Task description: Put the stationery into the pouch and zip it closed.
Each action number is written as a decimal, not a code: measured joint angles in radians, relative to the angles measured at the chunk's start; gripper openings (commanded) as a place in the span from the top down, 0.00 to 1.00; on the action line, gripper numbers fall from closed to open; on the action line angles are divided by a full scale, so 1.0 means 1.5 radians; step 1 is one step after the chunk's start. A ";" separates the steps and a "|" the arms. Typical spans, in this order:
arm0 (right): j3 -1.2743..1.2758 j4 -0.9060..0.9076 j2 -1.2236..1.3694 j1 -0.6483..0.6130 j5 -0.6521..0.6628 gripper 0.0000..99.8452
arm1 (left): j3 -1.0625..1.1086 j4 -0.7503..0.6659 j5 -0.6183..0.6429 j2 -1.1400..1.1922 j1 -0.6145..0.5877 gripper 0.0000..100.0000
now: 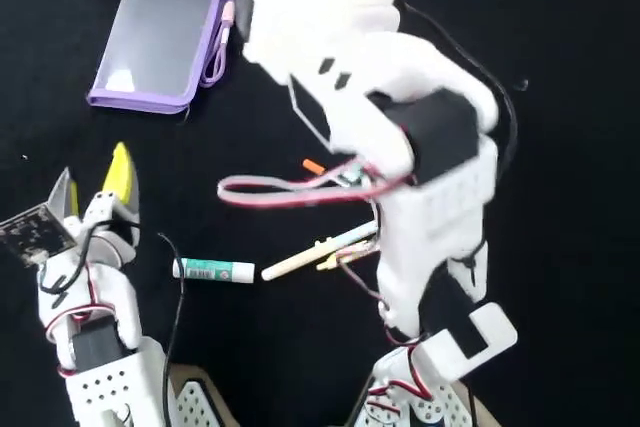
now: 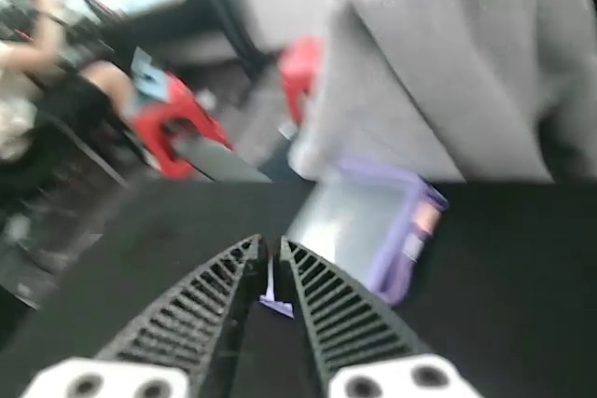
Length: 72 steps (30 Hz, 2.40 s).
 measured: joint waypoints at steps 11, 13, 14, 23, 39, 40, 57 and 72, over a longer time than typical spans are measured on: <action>0.181 0.052 0.000 0.048 0.121 0.95 | -0.143 0.237 0.003 -0.001 -0.041 0.73; 0.197 0.054 0.000 0.048 0.135 0.88 | -0.171 0.264 0.003 -0.001 -0.043 0.73; 0.210 0.054 0.000 0.048 0.139 0.85 | -0.181 0.280 0.007 -0.001 -0.047 0.73; 0.473 -0.233 0.005 0.048 0.217 0.79 | -0.195 0.394 0.068 -0.003 -0.187 0.73; 0.088 -0.385 0.489 0.016 0.153 0.79 | -0.065 0.321 0.072 -0.004 -0.254 0.73; 0.034 -0.385 0.534 0.011 0.153 0.79 | -0.065 0.321 0.072 -0.004 -0.254 0.73; -0.315 -0.370 0.818 0.008 -0.046 0.79 | -0.058 0.316 0.106 -0.004 -0.255 0.73; -0.381 -0.154 0.819 0.045 -0.121 0.79 | -0.117 0.321 0.099 0.000 -0.211 0.73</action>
